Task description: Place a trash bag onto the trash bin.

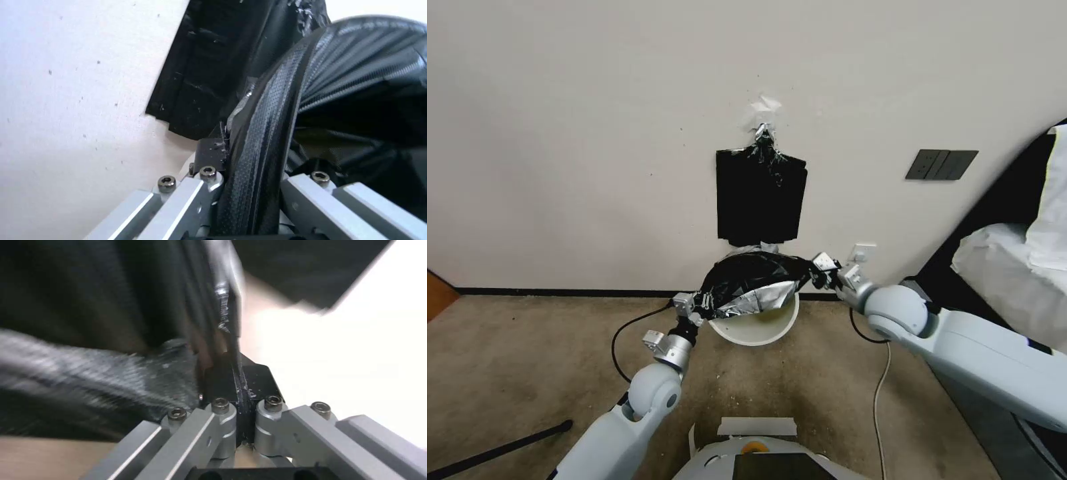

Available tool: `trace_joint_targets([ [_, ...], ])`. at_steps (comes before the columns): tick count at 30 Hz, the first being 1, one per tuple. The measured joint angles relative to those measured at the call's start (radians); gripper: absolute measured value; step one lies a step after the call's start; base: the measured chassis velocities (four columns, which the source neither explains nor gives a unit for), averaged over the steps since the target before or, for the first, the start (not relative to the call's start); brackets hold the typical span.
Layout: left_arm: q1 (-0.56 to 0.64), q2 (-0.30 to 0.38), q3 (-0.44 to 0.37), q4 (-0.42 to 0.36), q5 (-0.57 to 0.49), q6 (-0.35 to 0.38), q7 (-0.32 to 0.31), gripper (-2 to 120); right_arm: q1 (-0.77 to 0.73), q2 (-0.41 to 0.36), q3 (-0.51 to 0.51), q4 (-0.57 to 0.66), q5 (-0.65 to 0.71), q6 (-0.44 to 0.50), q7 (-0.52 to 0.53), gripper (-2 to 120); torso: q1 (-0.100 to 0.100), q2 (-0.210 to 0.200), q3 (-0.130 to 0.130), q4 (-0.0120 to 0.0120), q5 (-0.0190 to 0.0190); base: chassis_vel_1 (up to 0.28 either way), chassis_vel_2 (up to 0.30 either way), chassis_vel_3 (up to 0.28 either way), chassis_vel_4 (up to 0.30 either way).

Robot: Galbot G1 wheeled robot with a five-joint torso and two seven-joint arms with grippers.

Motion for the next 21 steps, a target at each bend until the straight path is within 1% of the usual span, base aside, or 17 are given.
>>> trace_joint_targets([
  [2, 0.007, 0.004, 0.000, -0.011, -0.023, 0.005, -0.008, 3, -0.116, 0.057, 0.081, -0.001, -0.006, 0.042, 0.004, 0, 0.000, 0.000, 0.000, 0.0001, -0.0009, 0.000, 0.000, 0.000, 0.000],
  [3, 0.009, 0.005, -0.001, -0.016, -0.030, 0.008, -0.012, 3, -0.140, 0.072, 0.098, 0.000, -0.004, 0.049, 0.006, 0, 0.000, 0.000, 0.000, 0.0003, -0.0008, 0.000, 0.000, 0.000, 0.000],
  [4, 0.009, 0.005, -0.001, -0.016, -0.030, 0.008, -0.012, 3, -0.140, 0.072, 0.098, 0.000, -0.004, 0.049, 0.006, 0, 0.000, 0.000, 0.000, 0.0003, -0.0008, 0.000, 0.000, 0.000, 0.000],
  [7, 0.016, 0.013, -0.002, -0.026, -0.041, 0.026, -0.024, 3, -0.210, 0.131, 0.137, 0.001, -0.022, 0.072, 0.015, 0, 0.000, 0.000, 0.000, 0.0002, -0.0008, 0.000, 0.000, 0.000, 0.000],
  [8, 0.016, 0.013, -0.002, -0.026, -0.041, 0.026, -0.024, 3, -0.210, 0.131, 0.137, 0.001, -0.022, 0.072, 0.015, 0, 0.000, 0.000, 0.000, 0.0002, -0.0008, 0.000, 0.000, 0.000, 0.000],
  [10, 0.021, 0.018, -0.002, -0.030, -0.037, 0.047, -0.037, 3, -0.232, 0.170, 0.145, 0.005, -0.032, 0.083, 0.035, 0, 0.000, 0.000, 0.000, 0.0003, -0.0008, 0.000, 0.000, 0.000, 0.000],
  [11, 0.021, 0.018, -0.002, -0.030, -0.037, 0.047, -0.037, 3, -0.232, 0.170, 0.145, 0.005, -0.032, 0.083, 0.035, 0, 0.000, 0.000, 0.000, 0.0003, -0.0008, 0.000, 0.000, 0.000, 0.000],
  [12, 0.024, 0.021, -0.003, -0.032, -0.034, 0.059, -0.045, 3, -0.238, 0.179, 0.149, 0.007, -0.035, 0.085, 0.045, 2, 0.000, 0.000, 0.000, 0.0004, -0.0009, 0.000, 0.000, 0.000, 0.000],
  [13, 0.031, 0.025, -0.011, -0.037, -0.032, 0.091, -0.064, 3, -0.256, 0.196, 0.163, 0.012, -0.041, 0.087, 0.071, 9, 0.000, 0.000, 0.000, 0.0004, -0.0008, 0.000, 0.000, 0.000, 0.000],
  [14, 0.034, 0.028, -0.016, -0.040, -0.033, 0.110, -0.075, 3, -0.268, 0.202, 0.175, 0.016, -0.045, 0.089, 0.087, 14, 0.000, 0.000, 0.000, 0.0004, -0.0009, 0.000, 0.000, 0.000, 0.000],
  [15, 0.034, 0.028, -0.016, -0.040, -0.033, 0.110, -0.075, 3, -0.268, 0.202, 0.175, 0.016, -0.045, 0.089, 0.087, 14, 0.000, 0.000, 0.000, 0.0004, -0.0009, 0.000, 0.000, 0.000, 0.000],
  [16, 0.037, 0.029, -0.020, -0.041, -0.036, 0.124, -0.085, 3, -0.282, 0.206, 0.187, 0.021, -0.049, 0.091, 0.097, 17, 0.000, 0.000, 0.000, 0.0004, -0.0009, 0.000, 0.000, 0.000, 0.000],
  [17, 0.040, 0.031, -0.028, -0.045, -0.046, 0.152, -0.107, 2, -0.314, 0.211, 0.211, 0.032, -0.062, 0.093, 0.109, 24, 0.000, 0.000, 0.000, 0.0004, -0.0009, 0.000, 0.000, 0.000, 0.000],
  [18, 0.042, 0.032, -0.032, -0.049, -0.055, 0.165, -0.118, 2, -0.336, 0.213, 0.226, 0.039, -0.070, 0.093, 0.111, 27, 0.000, 0.000, 0.000, 0.0004, -0.0009, 0.000, 0.000, 0.000, 0.000],
  [19, 0.042, 0.032, -0.032, -0.049, -0.055, 0.165, -0.118, 2, -0.336, 0.213, 0.226, 0.039, -0.070, 0.093, 0.111, 27, 0.000, 0.000, 0.000, 0.0004, -0.0009, 0.000, 0.000, 0.000, 0.000],
  [20, 0.043, 0.032, -0.034, -0.052, -0.062, 0.177, -0.127, 2, -0.361, 0.215, 0.241, 0.049, -0.078, 0.094, 0.112, 30, 0.000, 0.000, 0.000, 0.0004, -0.0009, 0.000, 0.000, 0.000, 0.000],
  [21, 0.045, 0.033, -0.038, -0.056, -0.073, 0.199, -0.143, 2, -0.412, 0.220, 0.270, 0.064, -0.097, 0.093, 0.113, 37, 0.000, 0.000, 0.000, 0.0000, -0.0009, 0.000, 0.000, 0.000, 0.000],
])
